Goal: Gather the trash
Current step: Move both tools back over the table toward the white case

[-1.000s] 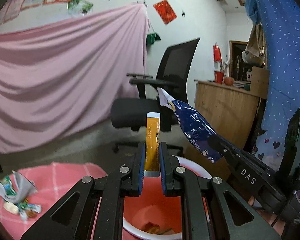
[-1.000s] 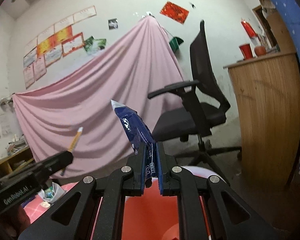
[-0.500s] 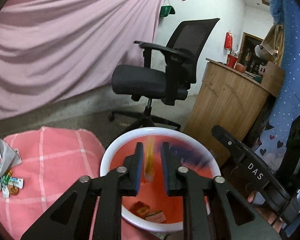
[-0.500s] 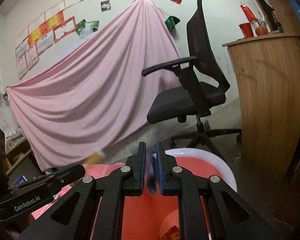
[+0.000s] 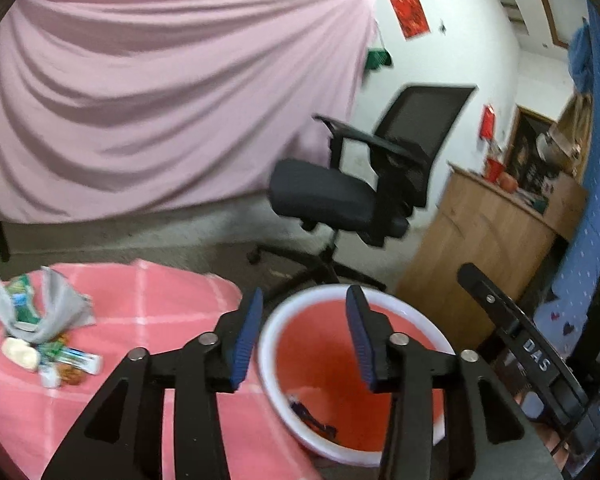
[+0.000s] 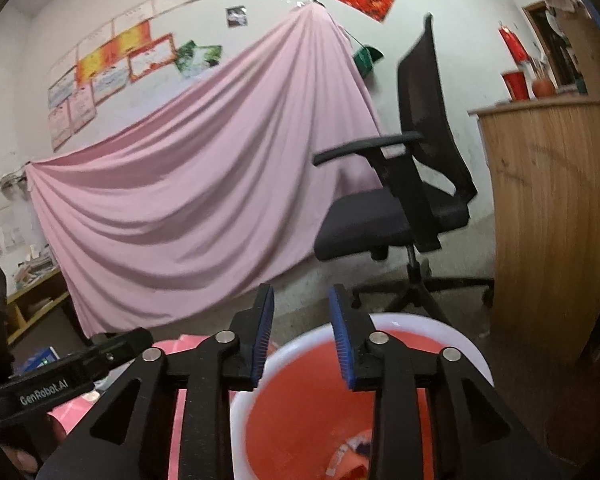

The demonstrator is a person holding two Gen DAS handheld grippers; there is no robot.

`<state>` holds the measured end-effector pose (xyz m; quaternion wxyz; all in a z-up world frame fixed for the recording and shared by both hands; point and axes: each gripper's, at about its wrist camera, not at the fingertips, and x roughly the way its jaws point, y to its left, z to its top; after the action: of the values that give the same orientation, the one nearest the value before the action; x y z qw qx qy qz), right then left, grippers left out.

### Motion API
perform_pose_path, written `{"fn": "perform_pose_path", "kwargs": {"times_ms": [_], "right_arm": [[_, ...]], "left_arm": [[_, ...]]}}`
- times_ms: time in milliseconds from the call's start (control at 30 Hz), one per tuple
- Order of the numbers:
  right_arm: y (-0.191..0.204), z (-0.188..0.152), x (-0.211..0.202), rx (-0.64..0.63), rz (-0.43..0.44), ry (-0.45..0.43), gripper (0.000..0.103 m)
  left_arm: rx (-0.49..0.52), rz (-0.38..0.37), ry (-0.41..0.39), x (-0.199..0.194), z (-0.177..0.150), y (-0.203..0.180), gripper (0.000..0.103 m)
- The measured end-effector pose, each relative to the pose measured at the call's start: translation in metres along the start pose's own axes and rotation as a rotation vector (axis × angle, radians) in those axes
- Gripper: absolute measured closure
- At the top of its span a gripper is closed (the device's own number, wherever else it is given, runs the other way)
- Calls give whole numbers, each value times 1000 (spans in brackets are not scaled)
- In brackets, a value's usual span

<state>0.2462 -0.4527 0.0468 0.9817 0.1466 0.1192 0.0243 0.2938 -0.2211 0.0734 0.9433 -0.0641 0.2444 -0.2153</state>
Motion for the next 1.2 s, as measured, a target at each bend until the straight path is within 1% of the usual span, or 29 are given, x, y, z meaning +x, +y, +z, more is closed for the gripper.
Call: {"fn": "perform_pose_path", "kwargs": {"times_ms": [33,67,100,133,167,200,233,267,333,400,433,467,667,833,933,1033,1100,1200], "right_arm": [[6,1,-2,-8,7,-16,59],[11,1,-3,-14,17,-33,53],[16,1,-5,-20,29,-52,51],[21,2,-6,-25,35,-64,50],[27,2,-7,-34,45,-79,47],[33,2,-7,-40,55,-94,43],[39,2,-7,-42,65,-108,31],[44,2,-8,-42,78,-122,22],[54,2,-7,-49,97,-142,19],[66,1,-5,-63,114,-156,14],[71,-1,-4,-67,125,-164,6],[77,-2,-3,-69,134,-174,0],[110,-11,0,-130,196,-212,0],[136,-22,9,-187,229,-196,0],[150,-29,17,-222,241,-172,0],[164,-37,31,-257,252,-125,0],[170,-41,40,-271,257,-90,0],[180,-49,57,-298,257,-11,0]], "left_arm": [[-8,18,-21,-7,1,7,58],[-13,31,-37,-12,2,12,53],[-19,47,-60,-20,3,19,50],[-24,60,-83,-28,4,26,44],[-25,73,-100,-34,3,30,36],[-27,94,-120,-41,3,37,31],[-29,120,-147,-50,2,45,19],[-32,139,-169,-57,0,51,9],[-43,178,-222,-73,-3,65,2],[-54,198,-254,-85,-7,79,2],[-58,208,-264,-90,-9,85,2],[-61,223,-276,-96,-10,92,2],[-48,311,-343,-128,-24,126,2],[-30,374,-375,-148,-36,155,2],[-23,384,-356,-151,-42,174,2],[-28,394,-323,-150,-46,190,2],[-45,400,-294,-149,-51,202,2],[-76,417,-239,-142,-57,219,2]]}}
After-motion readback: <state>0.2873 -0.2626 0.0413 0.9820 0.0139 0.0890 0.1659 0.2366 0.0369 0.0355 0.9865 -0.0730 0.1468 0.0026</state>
